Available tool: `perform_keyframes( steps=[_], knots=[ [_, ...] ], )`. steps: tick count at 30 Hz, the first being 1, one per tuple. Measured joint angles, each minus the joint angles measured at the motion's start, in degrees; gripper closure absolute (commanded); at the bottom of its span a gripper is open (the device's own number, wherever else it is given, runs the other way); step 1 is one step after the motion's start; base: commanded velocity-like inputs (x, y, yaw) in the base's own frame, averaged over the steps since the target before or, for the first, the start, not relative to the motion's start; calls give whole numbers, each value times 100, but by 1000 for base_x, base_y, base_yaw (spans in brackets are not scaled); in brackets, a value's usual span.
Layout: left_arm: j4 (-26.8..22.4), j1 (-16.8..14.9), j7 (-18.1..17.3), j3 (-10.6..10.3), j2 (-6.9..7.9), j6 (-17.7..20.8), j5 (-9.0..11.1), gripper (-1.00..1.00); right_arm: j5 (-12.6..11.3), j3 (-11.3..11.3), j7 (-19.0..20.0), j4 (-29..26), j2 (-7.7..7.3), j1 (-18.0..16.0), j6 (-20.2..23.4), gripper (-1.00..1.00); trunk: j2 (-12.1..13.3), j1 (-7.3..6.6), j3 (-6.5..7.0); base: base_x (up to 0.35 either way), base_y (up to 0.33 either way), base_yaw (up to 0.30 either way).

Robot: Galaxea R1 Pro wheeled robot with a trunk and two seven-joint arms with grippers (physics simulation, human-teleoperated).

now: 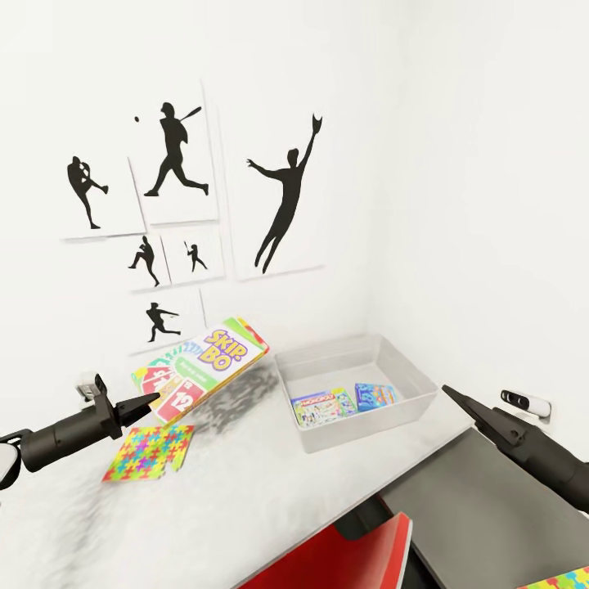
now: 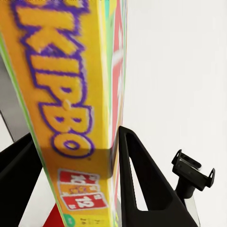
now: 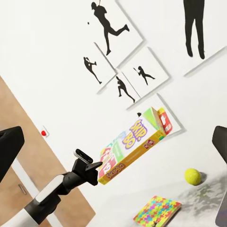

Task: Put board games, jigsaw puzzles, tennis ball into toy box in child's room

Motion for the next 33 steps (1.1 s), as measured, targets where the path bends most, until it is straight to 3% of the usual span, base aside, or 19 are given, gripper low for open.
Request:
perform_keyframes(
  steps=[28,33],
  knots=[
    [0,-2,0,-30,-3,0,-1,100,7,-22,-3,0,-11,0,3,-100,0,0,0,1,0,0],
    [-29,-35,59,-106,-68,-7,-34,100,8,-30,-14,6,-32,0,8,-100,0,0,0,0,0,0]
  ],
)
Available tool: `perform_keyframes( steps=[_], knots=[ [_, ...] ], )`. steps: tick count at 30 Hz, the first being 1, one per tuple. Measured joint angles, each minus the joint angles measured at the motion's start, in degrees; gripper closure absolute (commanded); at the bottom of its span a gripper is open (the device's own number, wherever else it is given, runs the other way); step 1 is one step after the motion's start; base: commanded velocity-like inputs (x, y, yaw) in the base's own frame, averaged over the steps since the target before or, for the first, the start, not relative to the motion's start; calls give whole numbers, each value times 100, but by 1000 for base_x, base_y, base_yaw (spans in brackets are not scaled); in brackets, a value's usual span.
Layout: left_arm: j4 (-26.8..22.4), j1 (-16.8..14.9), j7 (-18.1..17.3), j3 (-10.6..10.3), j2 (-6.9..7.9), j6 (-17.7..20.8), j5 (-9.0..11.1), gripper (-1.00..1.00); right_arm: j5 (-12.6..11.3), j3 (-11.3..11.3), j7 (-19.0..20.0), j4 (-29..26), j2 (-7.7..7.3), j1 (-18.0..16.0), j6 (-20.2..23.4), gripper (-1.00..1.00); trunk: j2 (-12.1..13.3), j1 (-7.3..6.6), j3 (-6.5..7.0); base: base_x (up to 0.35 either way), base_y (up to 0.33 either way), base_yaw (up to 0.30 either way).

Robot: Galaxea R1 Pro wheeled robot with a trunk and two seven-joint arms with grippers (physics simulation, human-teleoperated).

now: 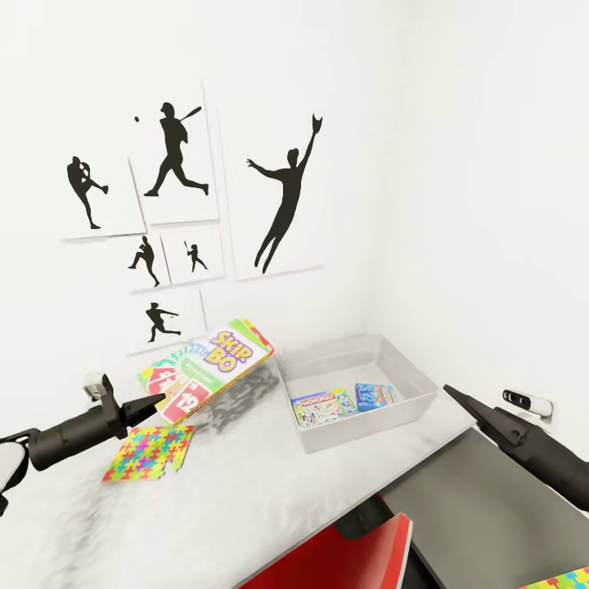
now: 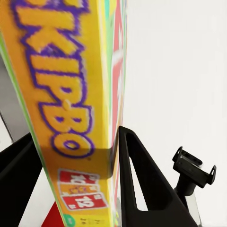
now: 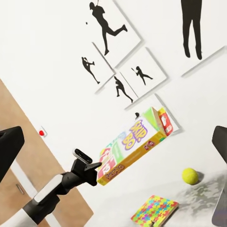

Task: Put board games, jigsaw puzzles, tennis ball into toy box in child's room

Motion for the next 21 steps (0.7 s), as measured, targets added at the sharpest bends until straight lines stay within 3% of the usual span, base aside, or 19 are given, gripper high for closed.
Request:
perform_keyframes(
  steps=[2,5,7,10,12,13,14,19,20,21],
  knots=[
    [-12,-113,39,-211,-63,-9,-21,100,0,-5,-2,2,-9,0,-5,-100,0,0,0,0,0,0],
    [68,-656,198,-583,-145,-12,46,100,24,-54,-3,4,-17,0,-5,-100,0,0,1,0,0,0],
    [219,-1003,415,-844,-217,-30,-30,100,93,-130,-4,17,-22,0,4,-100,0,0,0,0,0,0],
    [546,-1488,803,-1161,-474,-7,10,100,271,-313,0,31,-22,0,34,-100,1,0,0,0,0,0],
    [813,-1911,1036,-1277,-794,-1,-18,100,363,-435,2,41,-21,2,46,-100,1,0,1,0,0,0],
    [888,-2028,1097,-1299,-887,20,74,100,379,-457,3,44,-21,1,47,-100,0,0,1,0,0,0],
    [1064,-2229,1224,-1342,-1051,10,-15,100,400,-487,3,48,-21,1,50,-100,1,0,1,0,0,0],
    [2504,-3314,2285,-1633,-1973,3,-80,100,425,-635,4,68,-28,7,58,-100,1,0,0,0,0,0],
    [2647,-3411,2377,-1642,-2062,4,-39,100,426,-650,4,69,-28,7,59,-100,0,0,0,0,0,0],
    [2998,-3619,2597,-1680,-2285,-10,-109,100,427,-684,4,71,-29,8,61,-100,1,0,0,0,0,0]
  ],
)
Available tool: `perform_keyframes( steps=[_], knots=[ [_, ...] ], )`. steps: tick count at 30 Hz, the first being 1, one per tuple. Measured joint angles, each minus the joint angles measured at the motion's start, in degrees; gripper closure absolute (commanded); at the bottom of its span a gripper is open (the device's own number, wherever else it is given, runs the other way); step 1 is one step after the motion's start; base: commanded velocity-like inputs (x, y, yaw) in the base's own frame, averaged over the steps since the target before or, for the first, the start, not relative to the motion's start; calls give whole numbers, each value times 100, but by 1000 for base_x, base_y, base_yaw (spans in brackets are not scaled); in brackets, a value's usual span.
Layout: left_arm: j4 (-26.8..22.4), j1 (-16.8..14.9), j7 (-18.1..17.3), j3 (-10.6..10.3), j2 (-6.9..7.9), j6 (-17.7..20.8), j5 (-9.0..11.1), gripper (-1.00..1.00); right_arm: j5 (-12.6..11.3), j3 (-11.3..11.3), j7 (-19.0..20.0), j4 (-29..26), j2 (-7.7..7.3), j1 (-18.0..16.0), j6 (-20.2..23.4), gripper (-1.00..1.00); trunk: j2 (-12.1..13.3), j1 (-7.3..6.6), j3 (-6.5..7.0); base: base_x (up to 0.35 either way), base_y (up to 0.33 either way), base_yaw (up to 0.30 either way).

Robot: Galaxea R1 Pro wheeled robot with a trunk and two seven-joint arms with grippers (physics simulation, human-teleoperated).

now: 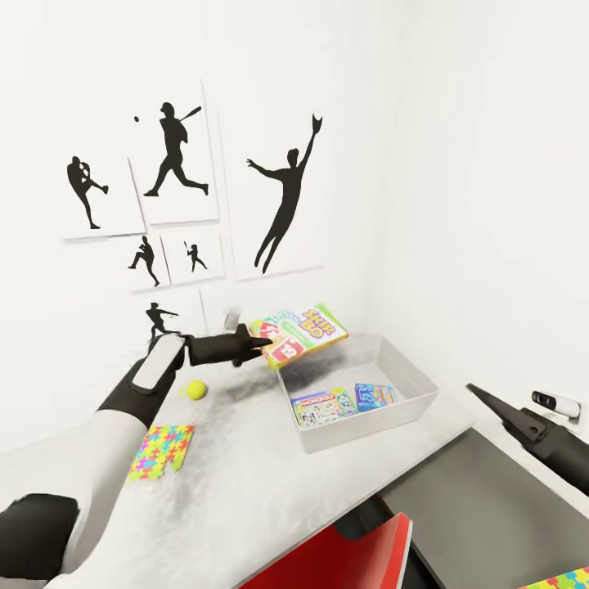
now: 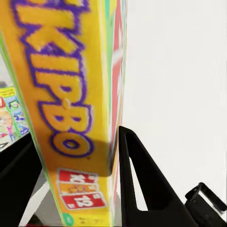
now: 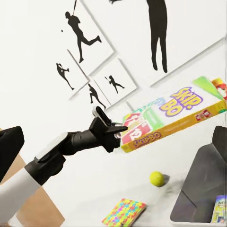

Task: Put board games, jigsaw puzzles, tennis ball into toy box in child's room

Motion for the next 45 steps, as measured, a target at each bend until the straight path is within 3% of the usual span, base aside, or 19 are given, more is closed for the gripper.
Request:
perform_keyframes(
  steps=[2,4,5,8,11,13,15,18,25,31,37,40,45],
  knots=[
    [341,-207,223,-7,-272,-21,-11,100,4,-30,0,1,-5,-2,6,-100,0,0,0,0,0,0],
    [524,-308,357,-27,-440,-50,-199,100,5,-40,0,1,-7,-1,8,-100,0,0,0,0,0,0],
    [641,-367,436,-35,-611,-83,-439,100,5,-45,0,7,-6,-1,10,-100,0,0,-1,0,0,0],
    [718,-416,486,-26,-877,-205,-713,100,11,-49,0,15,-8,0,10,-100,-1,0,0,0,0,0],
    [822,-443,515,-32,-1263,-429,-1282,100,15,-50,0,18,-4,1,9,-100,-1,0,0,0,0,0],
    [924,-455,520,-30,-1388,-547,-1610,100,16,-50,-4,19,-2,1,10,-100,-1,0,0,0,0,0],
    [1038,-541,520,-22,-1388,-689,-1962,100,17,-52,-7,19,-5,1,10,-100,-1,0,0,0,0,0],
    [1104,-662,515,-19,-1389,-766,-2050,100,15,-57,-10,20,-8,-3,16,-100,0,0,-6,0,0,0],
    [1135,-720,506,-20,-1389,-809,-2105,100,6,-97,-22,12,-19,-6,342,-100,0,0,-62,0,0,0],
    [1120,-730,505,-24,-1389,-812,-2105,100,-6,-199,-67,-50,16,-5,1035,-100,0,0,-118,0,0,0],
    [1112,-731,495,-49,-1389,-814,-2105,100,-58,-591,-48,-58,11,-5,1518,-100,-1,0,-174,0,0,0],
    [1111,-731,485,-281,-1389,-924,-2104,100,-77,-772,-33,-59,39,-1,1807,-100,0,0,-202,0,0,0],
    [1110,-731,468,-800,-1389,-1198,-2091,100,-72,-830,-18,-59,42,2,1903,-100,0,0,-249,0,0,0]
  ],
)
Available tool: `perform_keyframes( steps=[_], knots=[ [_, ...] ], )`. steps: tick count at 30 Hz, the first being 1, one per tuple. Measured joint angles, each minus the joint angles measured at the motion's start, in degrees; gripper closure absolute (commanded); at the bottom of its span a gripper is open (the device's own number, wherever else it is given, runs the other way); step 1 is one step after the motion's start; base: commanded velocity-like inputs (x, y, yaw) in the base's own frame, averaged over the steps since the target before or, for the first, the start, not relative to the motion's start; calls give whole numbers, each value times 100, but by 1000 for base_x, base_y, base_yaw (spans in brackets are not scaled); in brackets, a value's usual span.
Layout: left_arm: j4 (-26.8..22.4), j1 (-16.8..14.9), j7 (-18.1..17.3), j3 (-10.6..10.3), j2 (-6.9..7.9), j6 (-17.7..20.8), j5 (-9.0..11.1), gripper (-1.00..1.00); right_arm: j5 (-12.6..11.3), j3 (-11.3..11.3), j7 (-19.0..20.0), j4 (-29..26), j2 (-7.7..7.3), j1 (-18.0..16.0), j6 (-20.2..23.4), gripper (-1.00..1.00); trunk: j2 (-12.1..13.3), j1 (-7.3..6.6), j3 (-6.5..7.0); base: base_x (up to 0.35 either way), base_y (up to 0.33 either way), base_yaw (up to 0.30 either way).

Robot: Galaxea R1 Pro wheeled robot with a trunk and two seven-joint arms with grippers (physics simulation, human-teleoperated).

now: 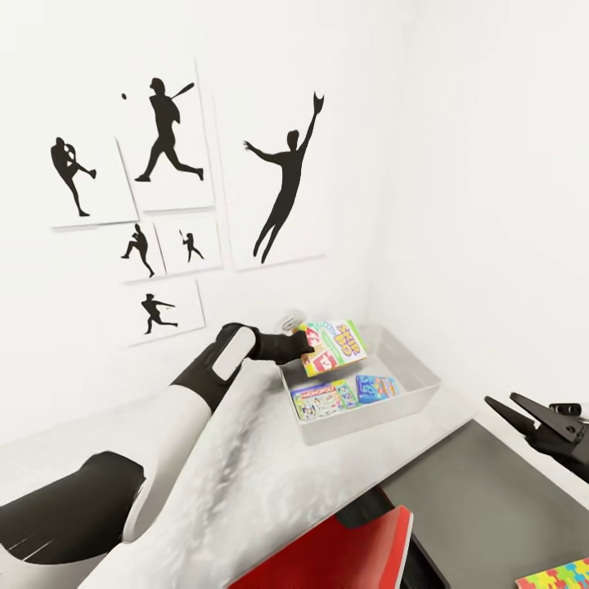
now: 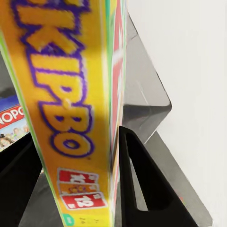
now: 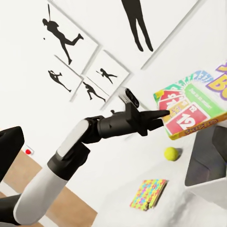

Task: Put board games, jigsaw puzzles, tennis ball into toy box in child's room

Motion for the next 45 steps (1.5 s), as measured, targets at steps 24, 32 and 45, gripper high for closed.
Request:
perform_keyframes(
  steps=[24,32,45],
  knots=[
    [-1,0,-950,-634,0,-418,-30,100,31,-7,18,2,9,0,-28,-100,0,0,-226,0,0,0],
    [-1,0,-1079,-653,0,-372,-33,100,31,-7,18,1,9,-2,-29,-100,0,0,-301,0,0,0],
    [42,0,-1077,-1064,0,-412,-25,100,31,-9,19,0,9,-1,-30,-100,-1,0,-423,0,0,0]
  ],
)
